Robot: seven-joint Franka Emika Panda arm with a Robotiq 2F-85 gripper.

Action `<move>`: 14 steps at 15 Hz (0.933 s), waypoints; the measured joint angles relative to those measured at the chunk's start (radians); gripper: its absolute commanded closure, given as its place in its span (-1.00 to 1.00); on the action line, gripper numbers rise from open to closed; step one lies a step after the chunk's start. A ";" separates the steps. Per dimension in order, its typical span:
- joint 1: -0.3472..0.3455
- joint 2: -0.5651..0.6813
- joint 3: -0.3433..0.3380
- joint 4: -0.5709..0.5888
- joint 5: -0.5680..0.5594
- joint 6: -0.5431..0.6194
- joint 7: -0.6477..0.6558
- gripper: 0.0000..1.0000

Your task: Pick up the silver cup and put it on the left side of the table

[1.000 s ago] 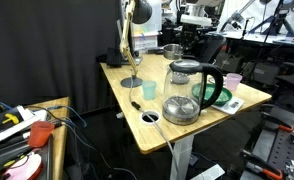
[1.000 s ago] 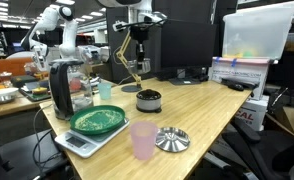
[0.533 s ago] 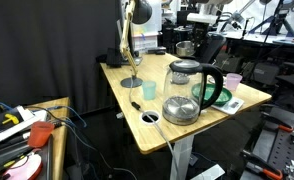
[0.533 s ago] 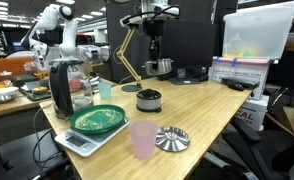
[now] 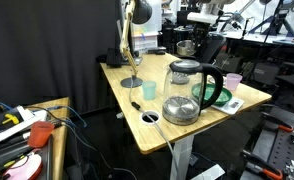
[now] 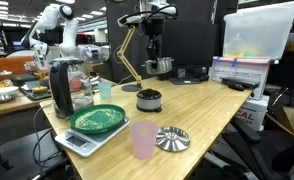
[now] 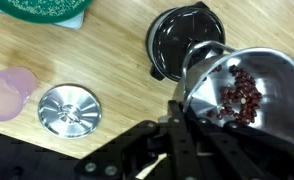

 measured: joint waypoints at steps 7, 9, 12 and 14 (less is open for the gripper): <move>-0.028 0.102 -0.024 0.057 0.002 -0.002 0.213 0.97; -0.057 0.156 -0.037 0.092 0.010 -0.003 0.292 0.97; -0.106 0.217 -0.049 0.142 0.035 -0.024 0.381 0.97; -0.135 0.247 -0.045 0.178 0.069 -0.067 0.389 0.97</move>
